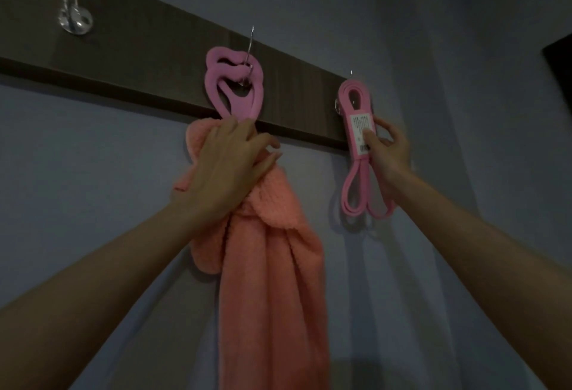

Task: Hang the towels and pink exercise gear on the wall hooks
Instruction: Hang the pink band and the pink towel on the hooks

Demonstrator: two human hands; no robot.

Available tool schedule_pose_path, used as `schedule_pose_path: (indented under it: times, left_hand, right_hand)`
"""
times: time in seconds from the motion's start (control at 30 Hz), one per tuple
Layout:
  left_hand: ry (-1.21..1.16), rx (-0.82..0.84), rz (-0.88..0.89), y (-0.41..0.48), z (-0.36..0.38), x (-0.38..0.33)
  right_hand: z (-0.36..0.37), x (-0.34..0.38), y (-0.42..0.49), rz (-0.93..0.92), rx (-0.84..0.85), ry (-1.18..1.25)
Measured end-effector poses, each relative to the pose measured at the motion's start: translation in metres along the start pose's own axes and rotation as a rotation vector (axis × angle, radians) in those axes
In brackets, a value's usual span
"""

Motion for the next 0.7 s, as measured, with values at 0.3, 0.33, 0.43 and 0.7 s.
schedule_pose_path:
  times: [0.3, 0.33, 0.43, 0.7]
  left_hand:
    - [0.03, 0.006, 0.015, -0.003, 0.0, 0.003]
    - [0.028, 0.007, 0.01, -0.003, 0.0, 0.003]
    - [0.026, -0.002, 0.0, -0.004, 0.001, 0.002]
    - [0.016, -0.053, -0.02, -0.009, 0.001, -0.001]
  right_hand:
    - [0.015, -0.014, 0.002, 0.068, 0.004, 0.156]
    - [0.015, -0.016, 0.0, 0.081, 0.008, 0.167]
    - [0.012, -0.026, -0.004, 0.124, 0.025, 0.155]
    - [-0.001, -0.035, -0.014, 0.151, 0.032, -0.061]
Point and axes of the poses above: each hand's wrist, its own y-axis towards the middle knuckle, its own z-axis out of the palm, x = y × z, the point moved 5 cm from there along y, towards the middle knuckle, and after that the axes turned 6 degrees about -y, right-handed, at the moved point
